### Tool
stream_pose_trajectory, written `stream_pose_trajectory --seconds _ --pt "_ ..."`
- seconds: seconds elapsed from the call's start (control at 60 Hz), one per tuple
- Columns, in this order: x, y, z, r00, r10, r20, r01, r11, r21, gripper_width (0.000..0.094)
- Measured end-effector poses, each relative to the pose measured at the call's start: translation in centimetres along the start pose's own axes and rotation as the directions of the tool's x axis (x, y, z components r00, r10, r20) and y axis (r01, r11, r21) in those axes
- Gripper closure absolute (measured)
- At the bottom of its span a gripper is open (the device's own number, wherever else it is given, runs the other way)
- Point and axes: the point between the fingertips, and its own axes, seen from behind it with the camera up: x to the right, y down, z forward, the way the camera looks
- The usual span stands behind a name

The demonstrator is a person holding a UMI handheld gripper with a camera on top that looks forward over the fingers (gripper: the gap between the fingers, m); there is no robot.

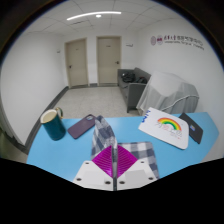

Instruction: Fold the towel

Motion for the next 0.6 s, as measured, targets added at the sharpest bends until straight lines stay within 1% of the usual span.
stream_pose_trajectory --seconds 0.05,0.117,0.2,0.25,0.267,0.3,0.317,0.367,0.383,0.433,0.467,0.5,0.6 --pt "3.9 1.3 0.8 0.999 -0.003 -0.047 0.001 1.0 -0.029 0.0911" --pt "7.6 4.2 2.8 0.997 -0.02 -0.08 0.012 0.995 -0.098 0.0907" --pt "11.3 7.9 4.4 0.99 -0.002 -0.138 -0.024 0.982 -0.187 0.0906" --pt "12.2 8.9 4.8 0.988 -0.003 -0.153 -0.029 0.978 -0.209 0.0868" --pt "12.6 9.3 4.8 0.988 -0.003 -0.156 -0.031 0.977 -0.213 0.0844" --pt "12.6 9.3 4.4 0.986 -0.003 -0.167 -0.033 0.976 -0.213 0.0742" --pt "12.8 9.3 4.1 0.985 -0.004 -0.174 -0.034 0.977 -0.212 0.0628" --pt "13.0 9.0 3.1 0.98 -0.016 -0.198 -0.026 0.978 -0.207 0.0374" --pt "13.1 8.8 2.7 0.978 -0.02 -0.205 -0.022 0.979 -0.201 0.0263" --pt "13.1 8.0 1.3 0.975 -0.012 -0.22 -0.026 0.985 -0.17 0.0111" --pt "12.9 7.7 0.0 0.973 0.006 -0.23 -0.042 0.988 -0.151 0.0095" --pt "12.4 7.6 -1.4 0.972 0.025 -0.233 -0.059 0.989 -0.138 0.0099" --pt "9.8 7.6 -6.2 0.976 0.07 -0.207 -0.094 0.99 -0.107 0.0108"
